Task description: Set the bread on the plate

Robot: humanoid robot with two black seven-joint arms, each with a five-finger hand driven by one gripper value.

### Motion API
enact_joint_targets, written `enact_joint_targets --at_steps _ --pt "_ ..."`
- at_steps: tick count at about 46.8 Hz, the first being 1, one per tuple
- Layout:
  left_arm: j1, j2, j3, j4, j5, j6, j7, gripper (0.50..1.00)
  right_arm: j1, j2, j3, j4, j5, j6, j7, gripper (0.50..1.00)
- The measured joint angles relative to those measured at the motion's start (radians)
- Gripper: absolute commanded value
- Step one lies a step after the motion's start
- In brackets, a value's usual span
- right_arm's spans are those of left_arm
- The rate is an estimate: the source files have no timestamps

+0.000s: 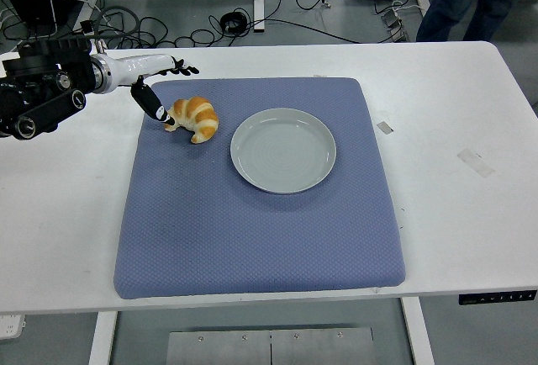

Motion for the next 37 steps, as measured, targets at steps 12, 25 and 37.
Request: enact_joint_targets --at_steps 12,25,37 --pt "0.018 -0.023 -0.001 0.007 0.001 0.013 -0.004 0.928 0.000 0.000 0.000 0.000 0.000 0.000 0.000 1.000" --pt "0.040 -0.032 0.004 0.008 0.009 0.043 -0.005 0.825 0.000 0.000 0.000 0.000 0.000 0.000 0.000 1.000" --pt "0.051 -0.045 0.004 0.023 0.010 0.056 -0.005 0.783 0.000 0.000 0.000 0.000 0.000 0.000 0.000 1.000"
